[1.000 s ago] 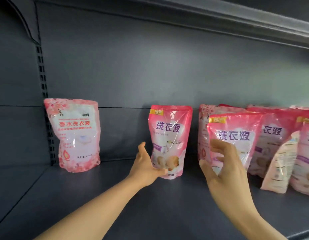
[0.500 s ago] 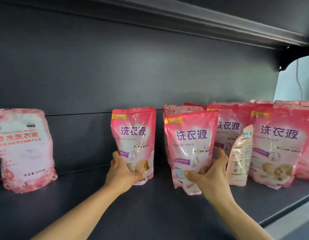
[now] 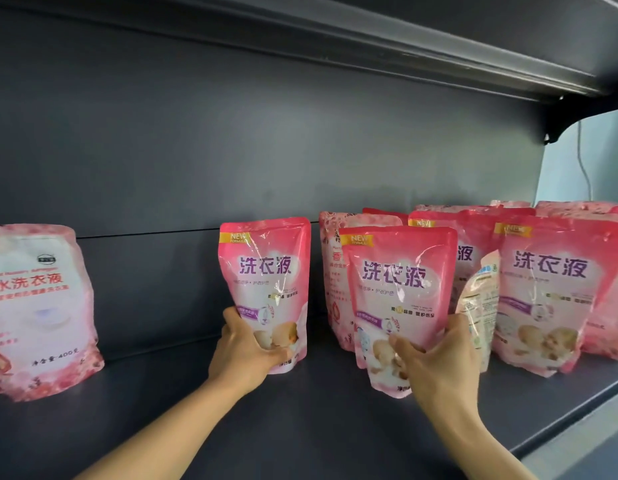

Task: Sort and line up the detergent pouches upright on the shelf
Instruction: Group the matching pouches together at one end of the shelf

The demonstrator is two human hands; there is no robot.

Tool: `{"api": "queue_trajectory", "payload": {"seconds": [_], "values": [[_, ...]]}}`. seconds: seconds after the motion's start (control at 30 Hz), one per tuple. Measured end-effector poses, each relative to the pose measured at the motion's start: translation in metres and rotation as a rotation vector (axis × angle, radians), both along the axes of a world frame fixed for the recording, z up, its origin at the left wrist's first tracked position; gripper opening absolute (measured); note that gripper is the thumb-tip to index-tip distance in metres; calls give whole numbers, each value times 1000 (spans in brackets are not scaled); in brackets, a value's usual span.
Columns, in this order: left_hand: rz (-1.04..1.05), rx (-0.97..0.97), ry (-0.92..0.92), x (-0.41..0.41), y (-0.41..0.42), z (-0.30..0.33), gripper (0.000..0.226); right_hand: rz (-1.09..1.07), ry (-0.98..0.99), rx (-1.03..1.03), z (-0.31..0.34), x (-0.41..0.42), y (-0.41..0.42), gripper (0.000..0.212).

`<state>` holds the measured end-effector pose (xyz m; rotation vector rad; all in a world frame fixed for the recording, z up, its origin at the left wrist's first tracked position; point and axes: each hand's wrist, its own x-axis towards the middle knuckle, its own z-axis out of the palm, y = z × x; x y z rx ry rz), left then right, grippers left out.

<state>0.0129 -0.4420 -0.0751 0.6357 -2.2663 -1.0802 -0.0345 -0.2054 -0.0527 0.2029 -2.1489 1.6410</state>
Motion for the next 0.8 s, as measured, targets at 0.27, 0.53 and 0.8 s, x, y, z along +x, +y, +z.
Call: {"api": "queue_trajectory", "payload": {"seconds": [0.27,0.53,0.8], "values": [[0,-29,-7,-3,5,2,85,-219,66,33,-2,18,21,48],[-18,-38,-15,-12,19,4,85,-348,81,15,-1,5,30,48],[-23,-39,-3,-14,21,4,85,-284,66,49,0,-6,24,55]]}}
